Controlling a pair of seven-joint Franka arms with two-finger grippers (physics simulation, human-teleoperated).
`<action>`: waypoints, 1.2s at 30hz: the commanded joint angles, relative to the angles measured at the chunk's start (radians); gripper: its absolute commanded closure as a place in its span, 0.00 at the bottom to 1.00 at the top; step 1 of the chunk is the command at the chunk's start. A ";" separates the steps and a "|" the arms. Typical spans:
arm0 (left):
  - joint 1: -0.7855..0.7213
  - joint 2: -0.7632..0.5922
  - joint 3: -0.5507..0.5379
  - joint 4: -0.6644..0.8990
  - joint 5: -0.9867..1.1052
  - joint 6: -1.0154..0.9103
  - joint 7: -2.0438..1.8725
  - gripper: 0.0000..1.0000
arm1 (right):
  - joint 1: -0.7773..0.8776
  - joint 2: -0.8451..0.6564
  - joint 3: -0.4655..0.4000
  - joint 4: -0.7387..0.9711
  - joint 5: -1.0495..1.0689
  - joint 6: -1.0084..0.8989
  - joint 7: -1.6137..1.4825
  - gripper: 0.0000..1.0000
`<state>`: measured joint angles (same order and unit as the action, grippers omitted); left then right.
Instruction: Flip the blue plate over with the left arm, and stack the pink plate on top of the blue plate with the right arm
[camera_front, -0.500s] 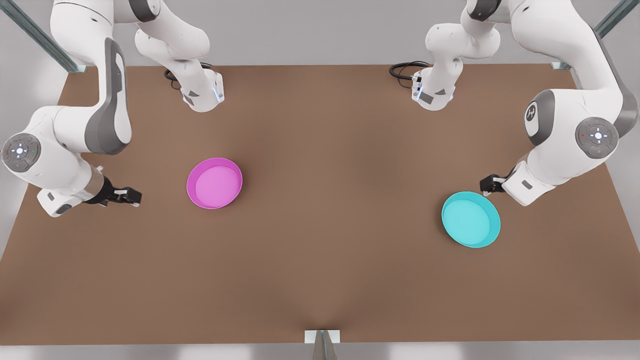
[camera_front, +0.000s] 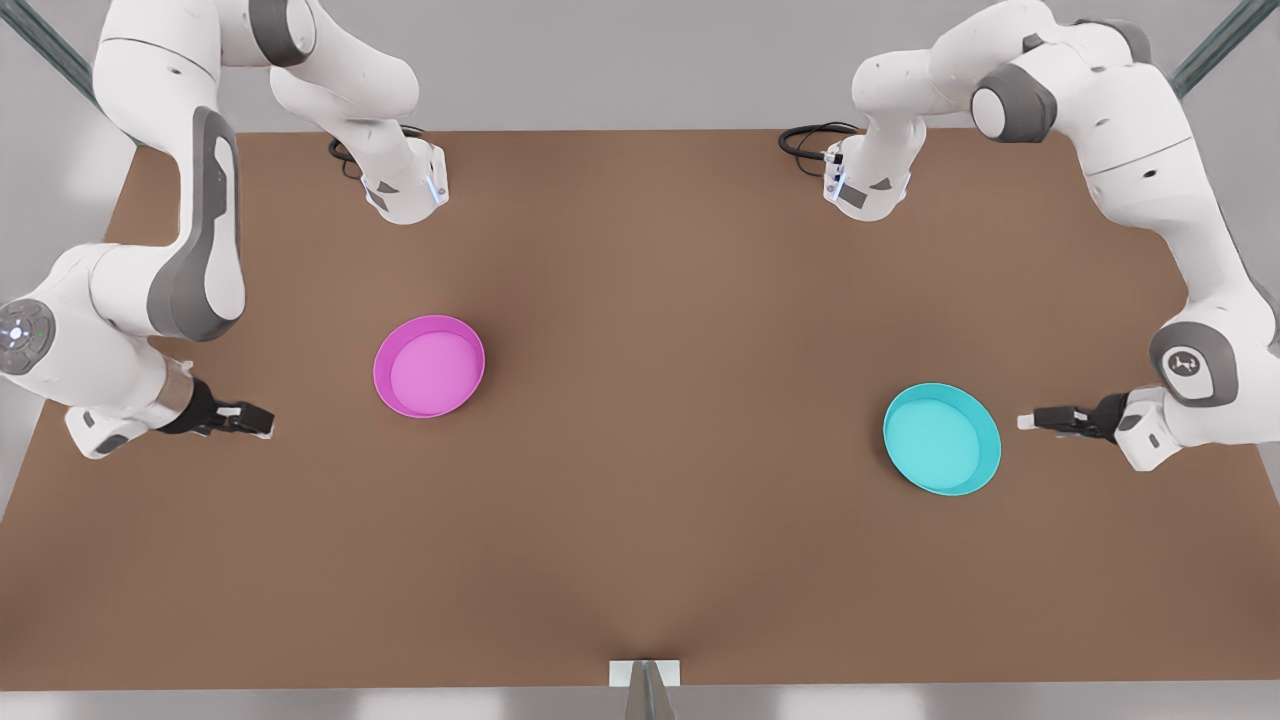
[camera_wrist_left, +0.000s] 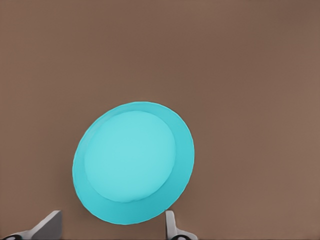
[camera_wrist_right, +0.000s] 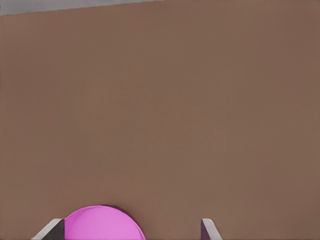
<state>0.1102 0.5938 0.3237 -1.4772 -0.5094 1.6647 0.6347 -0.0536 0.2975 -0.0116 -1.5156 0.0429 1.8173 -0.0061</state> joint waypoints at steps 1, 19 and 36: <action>0.003 0.009 0.000 0.000 -0.090 0.001 0.011 0.00 | -0.002 0.000 0.001 -0.004 0.000 0.006 0.000 0.00; 0.011 0.248 -0.028 0.002 -0.101 0.211 0.172 0.00 | -0.040 -0.072 0.018 0.008 -0.054 -0.099 -0.063 0.00; -0.009 0.256 -0.025 -0.002 -0.074 0.210 0.229 0.39 | -0.052 -0.064 0.019 0.140 -0.028 -0.174 -0.084 0.00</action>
<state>0.0998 0.8499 0.2991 -1.4788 -0.5863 1.8745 0.8622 -0.1058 0.2319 0.0064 -1.3748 0.0181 1.6429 -0.0914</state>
